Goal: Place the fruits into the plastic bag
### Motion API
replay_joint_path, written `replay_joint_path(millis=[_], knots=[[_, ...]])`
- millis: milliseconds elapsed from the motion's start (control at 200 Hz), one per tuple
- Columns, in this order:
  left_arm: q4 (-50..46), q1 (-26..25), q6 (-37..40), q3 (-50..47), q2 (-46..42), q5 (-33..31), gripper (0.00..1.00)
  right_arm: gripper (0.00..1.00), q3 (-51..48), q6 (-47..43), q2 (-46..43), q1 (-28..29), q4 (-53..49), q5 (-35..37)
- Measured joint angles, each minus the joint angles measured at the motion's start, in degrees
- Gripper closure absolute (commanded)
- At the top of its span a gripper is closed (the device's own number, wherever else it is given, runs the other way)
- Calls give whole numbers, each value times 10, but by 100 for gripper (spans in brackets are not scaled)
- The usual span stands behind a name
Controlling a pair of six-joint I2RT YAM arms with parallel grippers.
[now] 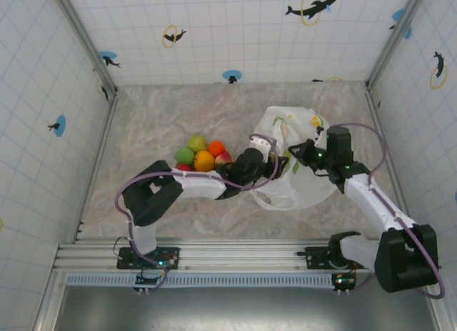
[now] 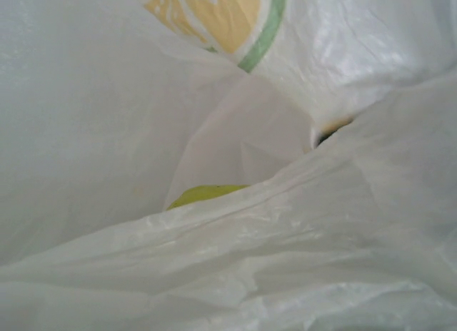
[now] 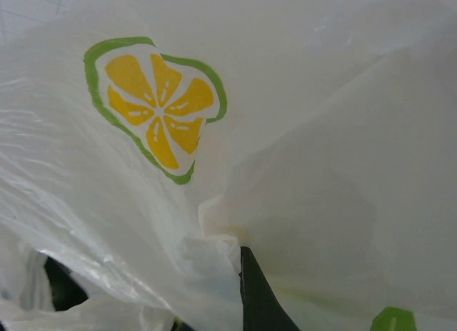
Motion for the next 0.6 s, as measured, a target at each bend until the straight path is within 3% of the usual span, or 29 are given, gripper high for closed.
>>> replay_joint_path(millis=[285, 600], knots=[[46, 0, -65, 62, 103, 9, 29, 100, -47, 97, -18, -4, 85, -19], [36, 0, -58, 65, 107, 19, 18, 100, -50, 111, -17, -27, 111, -29]])
